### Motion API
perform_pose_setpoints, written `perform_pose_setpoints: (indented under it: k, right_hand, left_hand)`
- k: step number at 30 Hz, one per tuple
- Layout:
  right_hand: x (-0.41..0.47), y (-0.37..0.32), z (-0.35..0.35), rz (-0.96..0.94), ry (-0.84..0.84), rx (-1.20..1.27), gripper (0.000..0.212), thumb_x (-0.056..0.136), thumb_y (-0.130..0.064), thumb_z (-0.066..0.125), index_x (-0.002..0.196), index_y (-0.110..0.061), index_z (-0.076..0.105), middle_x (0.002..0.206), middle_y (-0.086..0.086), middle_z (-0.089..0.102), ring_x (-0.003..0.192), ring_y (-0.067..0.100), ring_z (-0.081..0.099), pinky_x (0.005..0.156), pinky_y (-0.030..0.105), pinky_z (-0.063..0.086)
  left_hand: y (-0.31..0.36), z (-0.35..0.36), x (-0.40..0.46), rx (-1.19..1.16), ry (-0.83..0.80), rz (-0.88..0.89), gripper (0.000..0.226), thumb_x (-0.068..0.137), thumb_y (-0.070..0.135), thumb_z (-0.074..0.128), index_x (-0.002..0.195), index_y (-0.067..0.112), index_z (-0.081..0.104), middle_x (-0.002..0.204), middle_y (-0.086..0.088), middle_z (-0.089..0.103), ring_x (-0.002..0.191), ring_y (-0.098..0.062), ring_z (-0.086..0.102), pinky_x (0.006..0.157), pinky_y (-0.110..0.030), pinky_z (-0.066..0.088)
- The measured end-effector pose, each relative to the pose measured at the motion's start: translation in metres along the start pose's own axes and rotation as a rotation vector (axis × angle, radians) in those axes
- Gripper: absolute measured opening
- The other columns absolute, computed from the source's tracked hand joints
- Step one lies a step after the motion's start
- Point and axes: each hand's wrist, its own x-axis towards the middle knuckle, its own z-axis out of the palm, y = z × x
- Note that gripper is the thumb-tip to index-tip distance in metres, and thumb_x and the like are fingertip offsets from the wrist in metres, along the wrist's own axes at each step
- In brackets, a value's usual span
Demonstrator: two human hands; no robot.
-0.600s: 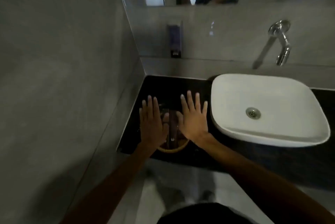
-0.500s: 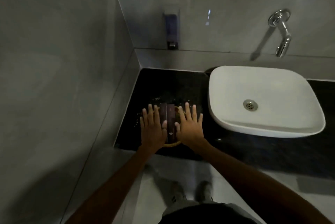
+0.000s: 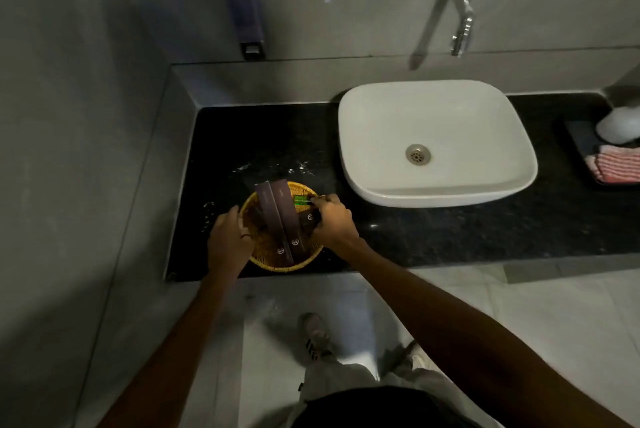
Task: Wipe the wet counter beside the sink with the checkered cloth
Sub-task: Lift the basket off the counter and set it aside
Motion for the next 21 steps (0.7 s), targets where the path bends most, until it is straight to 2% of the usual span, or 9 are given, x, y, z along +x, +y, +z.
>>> perform_pose_setpoints:
  k: [2, 4, 8, 11, 12, 17, 19, 21]
  right_hand:
    - [-0.021, 0.022, -0.007, -0.028, 0.024, 0.022, 0.068, 0.087, -0.018, 0.067, 0.152, -0.014, 0.048, 0.149, 0.011, 0.043, 0.126, 0.039, 0.059, 0.112, 0.045, 0.051]
    - [-0.044, 0.051, -0.017, -0.039, 0.057, 0.015, 0.066, 0.087, -0.024, 0.064, 0.151, -0.016, 0.049, 0.146, 0.008, 0.044, 0.123, 0.036, 0.061, 0.110, 0.042, 0.052]
    - [-0.087, 0.126, -0.053, 0.001, 0.150, -0.018, 0.055, 0.089, -0.026, 0.064, 0.144, -0.021, 0.058, 0.143, 0.005, 0.051, 0.118, 0.031, 0.065, 0.105, 0.036, 0.050]
    - [-0.103, 0.184, -0.079, 0.091, 0.192, -0.033, 0.054, 0.087, -0.018, 0.063, 0.140, -0.024, 0.063, 0.142, 0.004, 0.054, 0.118, 0.032, 0.066, 0.104, 0.036, 0.050]
    - [-0.106, 0.201, -0.086, 0.121, 0.197, -0.039, 0.055, 0.085, -0.015, 0.062, 0.139, -0.024, 0.063, 0.143, 0.005, 0.054, 0.119, 0.032, 0.065, 0.104, 0.036, 0.050]
    - [-0.109, 0.258, -0.111, 0.228, 0.216, -0.022, 0.060, 0.085, -0.006, 0.060, 0.143, -0.021, 0.061, 0.146, 0.008, 0.054, 0.126, 0.031, 0.061, 0.108, 0.037, 0.049]
    - [-0.106, 0.266, -0.114, 0.243, 0.215, -0.008, 0.060, 0.086, -0.003, 0.058, 0.144, -0.019, 0.061, 0.147, 0.010, 0.053, 0.129, 0.032, 0.059, 0.110, 0.039, 0.048]
    - [-0.103, 0.270, -0.115, 0.229, 0.250, 0.032, 0.054, 0.089, -0.002, 0.057, 0.141, -0.016, 0.063, 0.146, 0.012, 0.054, 0.129, 0.032, 0.058, 0.110, 0.040, 0.048]
  left_hand:
    - [0.009, 0.006, -0.028, -0.010, 0.043, -0.013, 0.063, 0.086, 0.001, 0.064, 0.148, 0.008, 0.050, 0.134, -0.021, 0.062, 0.123, -0.041, 0.062, 0.094, -0.046, 0.051]
    - [0.019, 0.019, -0.057, -0.074, 0.040, 0.006, 0.062, 0.086, 0.003, 0.067, 0.146, 0.008, 0.052, 0.132, -0.019, 0.064, 0.121, -0.038, 0.065, 0.094, -0.043, 0.052]
    - [0.058, 0.072, -0.109, -0.210, -0.064, 0.007, 0.059, 0.089, 0.010, 0.068, 0.147, 0.009, 0.053, 0.141, -0.016, 0.062, 0.124, -0.034, 0.065, 0.101, -0.049, 0.056]
    - [0.097, 0.118, -0.130, -0.199, -0.145, 0.052, 0.050, 0.088, 0.008, 0.070, 0.137, 0.009, 0.061, 0.132, -0.014, 0.067, 0.119, -0.033, 0.068, 0.091, -0.031, 0.055]
    - [0.110, 0.131, -0.134, -0.191, -0.171, 0.073, 0.049, 0.088, 0.008, 0.070, 0.137, 0.009, 0.062, 0.130, -0.014, 0.068, 0.118, -0.033, 0.068, 0.091, -0.029, 0.052]
    - [0.161, 0.174, -0.131, -0.191, -0.234, 0.162, 0.053, 0.087, 0.006, 0.069, 0.139, 0.009, 0.061, 0.129, -0.014, 0.069, 0.115, -0.031, 0.068, 0.095, -0.036, 0.054]
    - [0.174, 0.182, -0.122, -0.236, -0.244, 0.140, 0.049, 0.087, 0.006, 0.070, 0.135, 0.012, 0.064, 0.127, -0.012, 0.071, 0.114, -0.029, 0.070, 0.099, -0.041, 0.058]
    - [0.181, 0.189, -0.114, -0.265, -0.241, 0.128, 0.043, 0.085, 0.005, 0.070, 0.128, 0.013, 0.068, 0.121, -0.009, 0.073, 0.110, -0.027, 0.072, 0.097, -0.045, 0.060]
